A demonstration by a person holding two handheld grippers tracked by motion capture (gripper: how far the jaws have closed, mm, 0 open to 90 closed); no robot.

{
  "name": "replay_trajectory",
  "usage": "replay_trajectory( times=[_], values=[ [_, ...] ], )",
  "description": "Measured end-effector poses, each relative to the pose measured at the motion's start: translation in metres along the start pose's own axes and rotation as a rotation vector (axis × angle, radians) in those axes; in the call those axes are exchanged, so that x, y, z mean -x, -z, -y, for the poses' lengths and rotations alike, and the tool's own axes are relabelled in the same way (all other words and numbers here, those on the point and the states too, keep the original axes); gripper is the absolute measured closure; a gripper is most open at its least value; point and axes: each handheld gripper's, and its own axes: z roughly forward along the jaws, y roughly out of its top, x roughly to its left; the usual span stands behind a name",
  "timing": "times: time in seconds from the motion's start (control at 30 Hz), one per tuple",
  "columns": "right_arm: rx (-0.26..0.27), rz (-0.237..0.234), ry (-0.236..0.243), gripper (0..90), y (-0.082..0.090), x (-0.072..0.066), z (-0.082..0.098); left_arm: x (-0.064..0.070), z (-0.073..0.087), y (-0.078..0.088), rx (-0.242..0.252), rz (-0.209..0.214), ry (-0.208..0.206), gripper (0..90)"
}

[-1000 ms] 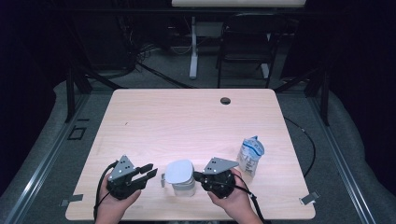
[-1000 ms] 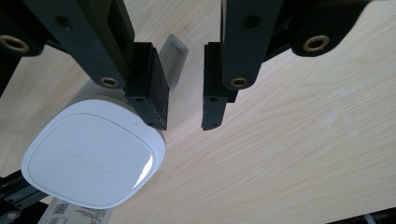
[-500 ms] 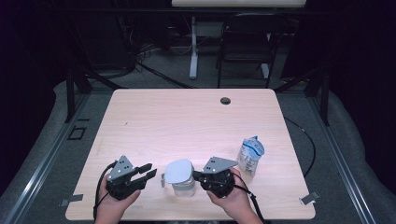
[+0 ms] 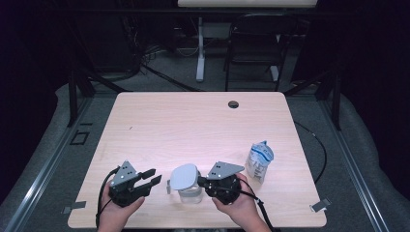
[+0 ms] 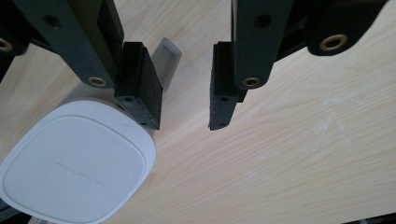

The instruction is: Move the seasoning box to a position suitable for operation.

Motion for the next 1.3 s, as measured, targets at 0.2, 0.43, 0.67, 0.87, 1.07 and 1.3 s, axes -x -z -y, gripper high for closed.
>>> replay_trajectory(
  times=[0.2, 0.43, 0.67, 0.87, 1.07, 1.3],
  values=[
    [0.005, -0.006, 0.004, 89.2, 0.0, -0.002, -0.004, -0.004, 0.002, 0.001, 0.007, -0.008, 0.011, 60.5],
    [0.008, -0.005, 0.008, 89.1, 0.0, -0.003, -0.008, -0.009, 0.004, 0.002, 0.017, -0.005, 0.03, 59.8],
    [0.012, -0.01, 0.012, 88.9, 0.0, -0.005, -0.014, -0.013, 0.007, 0.003, 0.008, -0.018, 0.035, 59.8],
    [0.017, -0.01, 0.024, 89.0, 0.001, -0.007, -0.02, -0.014, 0.007, 0.003, 0.008, -0.021, 0.04, 59.8],
    [0.025, -0.02, 0.027, 88.9, 0.0, -0.009, -0.025, -0.014, 0.008, 0.003, 0.004, -0.021, 0.037, 59.8],
    [0.025, -0.022, 0.038, 88.7, -0.001, -0.011, -0.029, -0.015, 0.008, 0.002, 0.003, -0.023, 0.04, 59.8]
  ],
)
